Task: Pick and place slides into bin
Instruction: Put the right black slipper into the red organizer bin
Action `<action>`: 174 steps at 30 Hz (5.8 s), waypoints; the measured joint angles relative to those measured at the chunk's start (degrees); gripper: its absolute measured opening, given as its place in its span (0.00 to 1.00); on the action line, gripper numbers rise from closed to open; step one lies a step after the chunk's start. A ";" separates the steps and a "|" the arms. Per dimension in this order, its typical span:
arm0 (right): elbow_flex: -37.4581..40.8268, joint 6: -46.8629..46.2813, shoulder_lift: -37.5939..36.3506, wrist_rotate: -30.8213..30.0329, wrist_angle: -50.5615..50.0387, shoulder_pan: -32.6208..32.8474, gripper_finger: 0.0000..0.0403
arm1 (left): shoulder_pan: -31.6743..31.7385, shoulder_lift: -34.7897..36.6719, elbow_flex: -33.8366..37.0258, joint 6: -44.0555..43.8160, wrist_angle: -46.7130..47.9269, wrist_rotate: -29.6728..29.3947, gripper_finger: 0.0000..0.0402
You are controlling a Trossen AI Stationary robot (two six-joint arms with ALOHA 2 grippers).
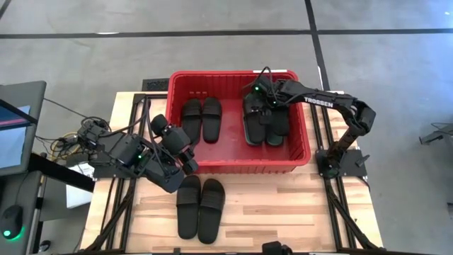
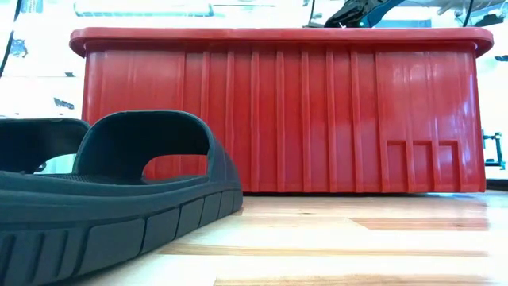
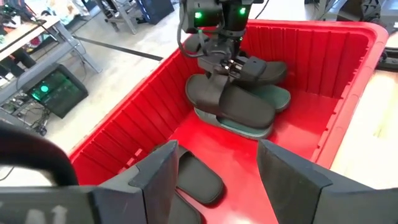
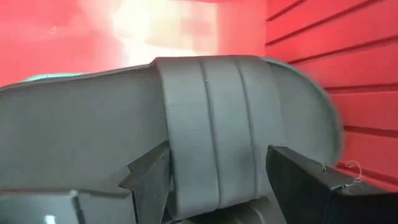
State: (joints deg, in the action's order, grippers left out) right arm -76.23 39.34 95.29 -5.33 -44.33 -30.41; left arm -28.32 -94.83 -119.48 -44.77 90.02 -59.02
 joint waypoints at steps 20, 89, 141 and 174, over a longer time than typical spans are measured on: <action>-0.07 0.10 0.00 -4.85 1.39 -2.82 0.10 | -0.02 0.00 0.00 -1.51 0.00 0.24 0.51; -0.09 -13.19 0.61 -6.91 -0.17 -3.58 0.00 | 0.00 -0.02 0.00 -3.55 0.00 0.19 0.51; -0.04 -13.93 0.63 -0.50 -5.43 -3.42 0.38 | 0.00 -0.02 0.00 -3.44 0.00 1.26 0.51; -0.04 -13.87 0.61 -0.11 -8.56 -1.18 0.61 | -0.02 -0.02 0.00 -3.46 0.00 1.28 0.51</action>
State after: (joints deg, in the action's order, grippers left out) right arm -76.27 25.47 95.90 -5.44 -52.89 -31.59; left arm -28.33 -94.85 -119.48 -48.23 90.02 -57.74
